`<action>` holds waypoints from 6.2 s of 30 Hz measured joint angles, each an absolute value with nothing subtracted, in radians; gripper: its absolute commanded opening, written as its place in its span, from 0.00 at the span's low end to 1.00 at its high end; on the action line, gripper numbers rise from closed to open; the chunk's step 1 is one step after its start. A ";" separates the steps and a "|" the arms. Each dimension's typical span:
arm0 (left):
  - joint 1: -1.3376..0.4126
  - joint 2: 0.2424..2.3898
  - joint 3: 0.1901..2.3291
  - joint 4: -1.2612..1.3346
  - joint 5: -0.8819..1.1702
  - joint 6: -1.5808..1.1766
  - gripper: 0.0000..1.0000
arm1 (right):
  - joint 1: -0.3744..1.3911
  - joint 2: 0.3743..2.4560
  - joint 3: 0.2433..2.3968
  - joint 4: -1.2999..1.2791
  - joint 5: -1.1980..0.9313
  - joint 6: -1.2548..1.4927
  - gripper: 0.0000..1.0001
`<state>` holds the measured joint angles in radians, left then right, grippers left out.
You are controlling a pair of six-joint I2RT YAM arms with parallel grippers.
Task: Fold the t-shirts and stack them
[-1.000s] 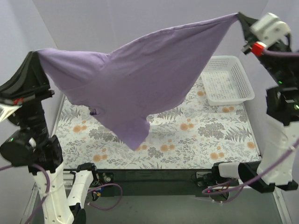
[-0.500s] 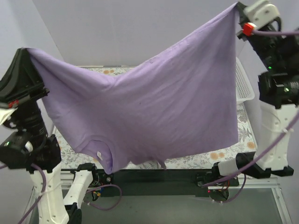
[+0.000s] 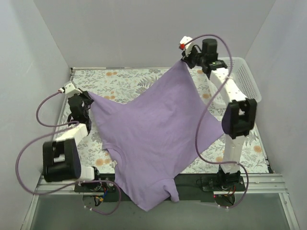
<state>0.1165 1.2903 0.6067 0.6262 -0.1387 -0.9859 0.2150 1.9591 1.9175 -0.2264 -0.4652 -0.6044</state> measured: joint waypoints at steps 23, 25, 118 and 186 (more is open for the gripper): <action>0.194 1.835 1.066 0.621 0.075 -1.074 0.00 | 0.287 2.418 2.005 0.169 -0.054 -0.680 0.01; 0.194 1.809 1.044 0.615 0.112 -1.076 0.00 | 0.276 2.400 1.994 0.171 -0.069 -0.676 0.01; 0.188 0.913 0.476 0.011 0.720 -1.239 0.00 | 0.159 2.035 1.349 0.206 -0.080 -0.757 0.03; 0.091 1.553 0.811 -0.107 0.549 -1.279 0.52 | 0.063 1.446 0.951 -0.241 -0.722 -0.581 0.84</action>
